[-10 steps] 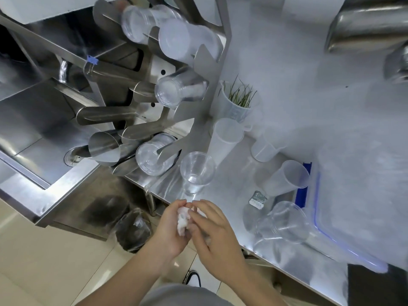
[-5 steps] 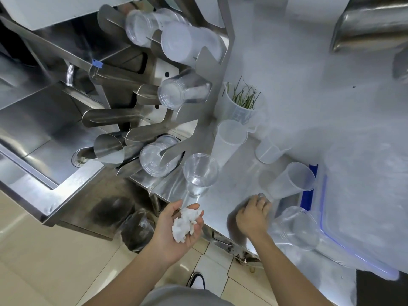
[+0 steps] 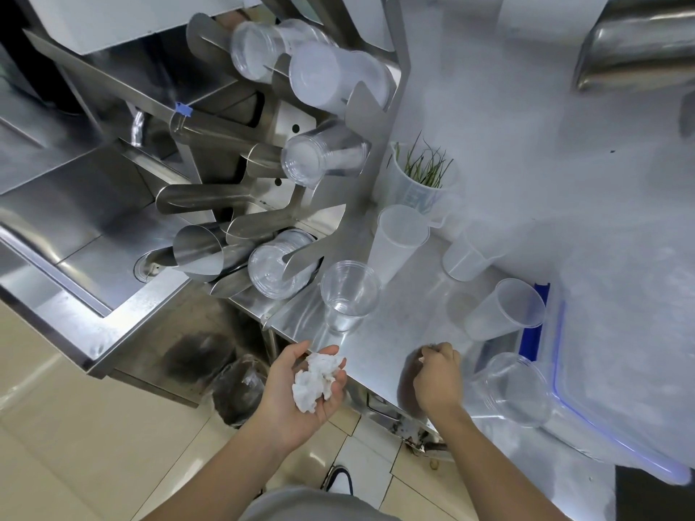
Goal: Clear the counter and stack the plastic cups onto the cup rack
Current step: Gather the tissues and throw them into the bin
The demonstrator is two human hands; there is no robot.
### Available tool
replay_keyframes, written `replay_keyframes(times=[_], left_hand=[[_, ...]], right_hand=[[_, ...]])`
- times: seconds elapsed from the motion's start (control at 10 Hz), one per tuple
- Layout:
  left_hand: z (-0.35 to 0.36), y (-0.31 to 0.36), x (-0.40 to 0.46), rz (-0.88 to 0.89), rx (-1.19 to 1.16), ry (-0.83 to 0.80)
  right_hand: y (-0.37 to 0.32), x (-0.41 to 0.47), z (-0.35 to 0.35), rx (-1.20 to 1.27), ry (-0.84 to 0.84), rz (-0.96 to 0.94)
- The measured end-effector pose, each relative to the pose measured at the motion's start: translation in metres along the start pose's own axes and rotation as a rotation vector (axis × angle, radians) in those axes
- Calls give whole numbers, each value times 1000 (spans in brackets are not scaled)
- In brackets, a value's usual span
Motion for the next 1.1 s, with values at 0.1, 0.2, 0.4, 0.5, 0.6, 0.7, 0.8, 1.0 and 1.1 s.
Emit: replay_keyframes(times=[0.1,0.2,0.4,0.5,0.6,0.7,0.8,1.0,1.1], left_hand=[[-3,1,-3,8,9,1],[-7,4,-6,16,18,15],[-27,14,-12,36,-58,23],[-38,20,-20,96,-76,47],[-55,31,-31,163,-121,63],[-79,42,-44,141,-177,74],[-113,54,-54,243,-267,107],[-172,58,-79,473,-226,470],[-189,60,-87,422,-244,463]], right_hand=[[1,1,1,6,20,3],[1,1,2,26,42,1],[0,-9,-5,163,220,-23],[-11,-19,-8,303,292,-72],[-30,-33,-5,382,275,-182],[-52,-45,-4,555,117,-241],[-78,-57,0,737,-96,-219],[-124,-70,28,1047,-456,-76],[-144,-74,55,1044,-544,12]])
Point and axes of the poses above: each hand's wrist, its own x-axis towards the middle knuckle, its own z-axis out of the palm, y = z × x, the point moved 1 cm from there along x, towards the middle knuckle, and after that the axes turned 7 degrees about -z, right-handed, at the moved point
